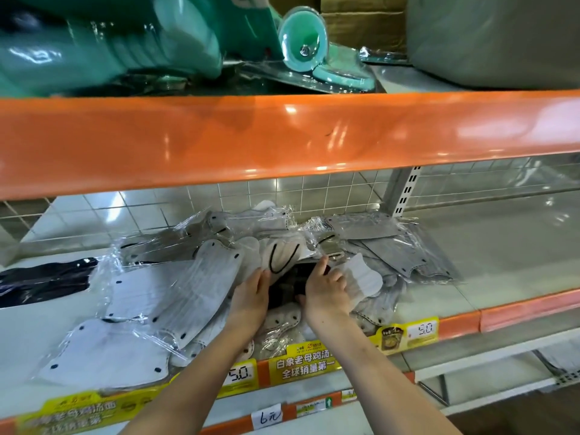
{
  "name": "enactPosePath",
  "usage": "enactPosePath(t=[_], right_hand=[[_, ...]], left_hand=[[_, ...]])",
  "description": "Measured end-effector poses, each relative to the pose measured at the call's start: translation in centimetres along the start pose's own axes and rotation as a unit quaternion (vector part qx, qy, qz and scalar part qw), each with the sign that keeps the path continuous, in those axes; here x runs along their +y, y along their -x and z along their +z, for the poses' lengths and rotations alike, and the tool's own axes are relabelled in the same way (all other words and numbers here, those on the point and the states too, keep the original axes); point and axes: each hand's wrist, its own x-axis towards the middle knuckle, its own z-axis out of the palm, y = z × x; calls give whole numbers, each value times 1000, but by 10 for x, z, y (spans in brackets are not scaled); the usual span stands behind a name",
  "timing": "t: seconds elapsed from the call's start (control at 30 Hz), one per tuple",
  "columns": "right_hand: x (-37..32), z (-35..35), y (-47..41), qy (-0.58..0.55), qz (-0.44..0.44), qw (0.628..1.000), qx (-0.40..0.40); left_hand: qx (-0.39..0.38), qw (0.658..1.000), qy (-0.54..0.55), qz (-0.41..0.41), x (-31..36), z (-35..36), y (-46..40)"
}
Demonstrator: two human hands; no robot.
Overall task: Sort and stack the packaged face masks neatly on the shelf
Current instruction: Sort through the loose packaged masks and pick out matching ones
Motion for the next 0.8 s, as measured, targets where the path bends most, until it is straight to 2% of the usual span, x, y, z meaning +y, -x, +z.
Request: enactPosePath(t=[0.1,0.23,0.33,0.5,0.57,0.63,0.7,0.8], right_hand=[[1,0,-2,0,-15,1000,1],[3,4,8,-40,-76,996,16],[12,12,15,-95,-119,982,109],[36,8,3,-242,-136,920,276],[47,-6,-6,-309,-102,888,325],[61,-21,-14,-369,-72,852,364],[74,-34,-17,-387,-76,827,401],[85,-58,-11,-414,-108,812,397]], left_hand=[[14,999,37,-8,-2,-1,0],[10,998,61,-13,-2,-2,1],[-6,1000,26,5,-1,-1,4],[-4,996,-38,83,-4,4,7],[-10,983,-127,131,-7,5,7],[-48,957,-244,148,-8,5,7],[-94,934,-315,142,-6,4,9],[-162,922,-316,153,4,2,16]])
